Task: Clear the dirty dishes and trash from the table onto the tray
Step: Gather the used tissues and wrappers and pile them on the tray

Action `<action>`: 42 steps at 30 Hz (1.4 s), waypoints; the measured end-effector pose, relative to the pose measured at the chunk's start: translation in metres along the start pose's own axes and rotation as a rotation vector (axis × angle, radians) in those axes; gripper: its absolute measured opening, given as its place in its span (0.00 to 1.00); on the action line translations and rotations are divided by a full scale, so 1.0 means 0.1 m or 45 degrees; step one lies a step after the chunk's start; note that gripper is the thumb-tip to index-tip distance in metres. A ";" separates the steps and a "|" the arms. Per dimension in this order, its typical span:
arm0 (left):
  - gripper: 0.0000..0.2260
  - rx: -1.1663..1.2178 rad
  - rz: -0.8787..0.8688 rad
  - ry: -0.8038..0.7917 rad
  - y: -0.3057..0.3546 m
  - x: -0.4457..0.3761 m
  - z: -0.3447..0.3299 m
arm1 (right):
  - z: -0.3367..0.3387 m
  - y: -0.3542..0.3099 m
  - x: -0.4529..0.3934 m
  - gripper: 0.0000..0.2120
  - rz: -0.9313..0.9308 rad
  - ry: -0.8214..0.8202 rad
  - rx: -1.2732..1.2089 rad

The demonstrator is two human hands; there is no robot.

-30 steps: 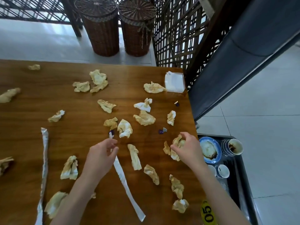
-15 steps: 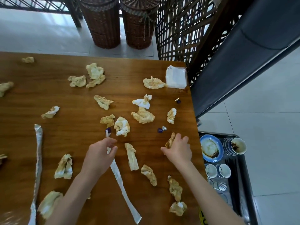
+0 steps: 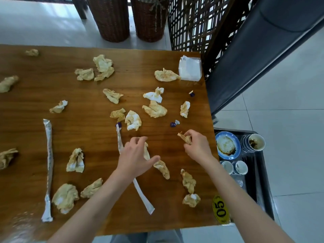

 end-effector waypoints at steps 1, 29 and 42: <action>0.39 -0.066 0.016 -0.052 0.04 0.00 -0.10 | 0.04 0.01 0.03 0.14 0.007 0.014 -0.009; 0.44 -0.167 -0.027 -0.016 0.22 -0.02 -0.50 | 0.22 0.45 0.46 0.15 -0.046 0.122 -0.129; 0.21 0.329 0.035 0.074 -0.08 0.10 -0.21 | 0.06 0.16 0.30 0.15 0.037 0.003 -0.086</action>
Point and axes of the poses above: each hand's wrist, its own x-axis away from the middle knuckle, its own z-axis out of the back of the hand, y = z × x, the point moved 10 cm from there along -x, towards the middle knuckle, and after that the axes turned 1 degree about -y, right-handed, at the moved point
